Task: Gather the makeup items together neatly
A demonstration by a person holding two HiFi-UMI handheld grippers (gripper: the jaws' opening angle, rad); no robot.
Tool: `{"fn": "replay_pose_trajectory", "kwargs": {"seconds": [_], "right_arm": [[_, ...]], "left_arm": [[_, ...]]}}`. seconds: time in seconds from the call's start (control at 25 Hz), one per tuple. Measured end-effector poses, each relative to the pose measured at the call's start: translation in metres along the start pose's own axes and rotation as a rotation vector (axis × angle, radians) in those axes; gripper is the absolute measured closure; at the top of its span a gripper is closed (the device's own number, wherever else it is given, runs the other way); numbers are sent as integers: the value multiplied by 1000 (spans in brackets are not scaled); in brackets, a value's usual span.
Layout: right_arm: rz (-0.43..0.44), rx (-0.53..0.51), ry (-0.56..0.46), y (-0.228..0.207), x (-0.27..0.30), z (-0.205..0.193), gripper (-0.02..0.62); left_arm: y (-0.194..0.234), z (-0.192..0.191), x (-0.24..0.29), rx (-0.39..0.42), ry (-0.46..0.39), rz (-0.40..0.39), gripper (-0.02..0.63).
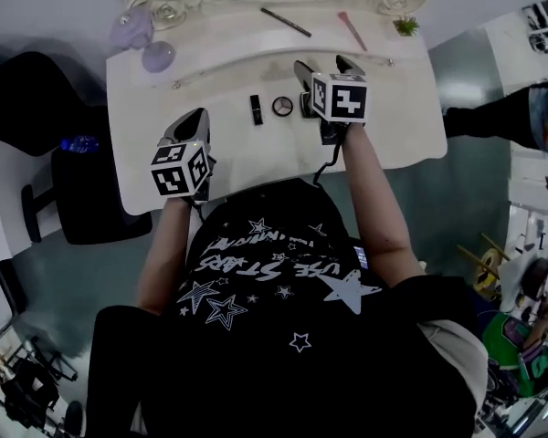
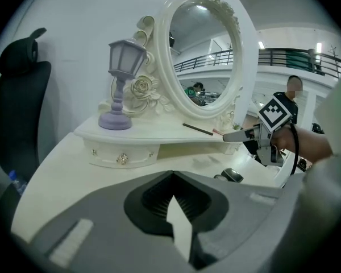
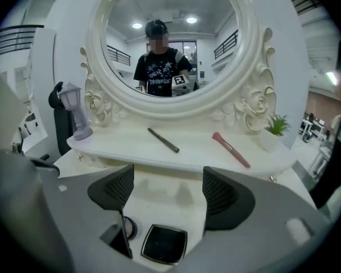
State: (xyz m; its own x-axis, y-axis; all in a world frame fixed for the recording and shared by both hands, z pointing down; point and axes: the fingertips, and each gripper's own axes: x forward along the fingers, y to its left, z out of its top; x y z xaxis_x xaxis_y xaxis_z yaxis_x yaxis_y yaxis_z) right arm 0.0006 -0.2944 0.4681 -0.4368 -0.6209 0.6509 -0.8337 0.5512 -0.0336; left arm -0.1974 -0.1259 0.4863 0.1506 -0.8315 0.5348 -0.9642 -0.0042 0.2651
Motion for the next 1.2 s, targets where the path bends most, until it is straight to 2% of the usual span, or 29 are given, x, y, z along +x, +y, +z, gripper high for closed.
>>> {"fn": "replay_pose_trajectory", "kwargs": {"seconds": [0.16, 0.36, 0.52, 0.76, 0.88, 1.0, 1.2], "right_arm": [[86, -83, -13, 4, 17, 30, 206], [192, -171, 0, 10, 40, 55, 292], [250, -224, 33, 13, 57, 63, 344], [331, -257, 96, 15, 82, 68, 385], [354, -282, 125, 15, 91, 64, 394], [350, -316, 146, 14, 95, 62, 436], [350, -348, 150, 17, 95, 61, 465]], "left_arm": [[-2, 5, 7, -29, -14, 45, 606], [-4, 9, 13, -63, -22, 95, 606], [-3, 7, 16, -83, -14, 127, 606], [2, 5, 18, -104, -5, 172, 606], [3, 7, 20, -107, -6, 184, 606], [6, 7, 21, -113, -6, 195, 606], [9, 4, 23, -123, 1, 199, 606]]}}
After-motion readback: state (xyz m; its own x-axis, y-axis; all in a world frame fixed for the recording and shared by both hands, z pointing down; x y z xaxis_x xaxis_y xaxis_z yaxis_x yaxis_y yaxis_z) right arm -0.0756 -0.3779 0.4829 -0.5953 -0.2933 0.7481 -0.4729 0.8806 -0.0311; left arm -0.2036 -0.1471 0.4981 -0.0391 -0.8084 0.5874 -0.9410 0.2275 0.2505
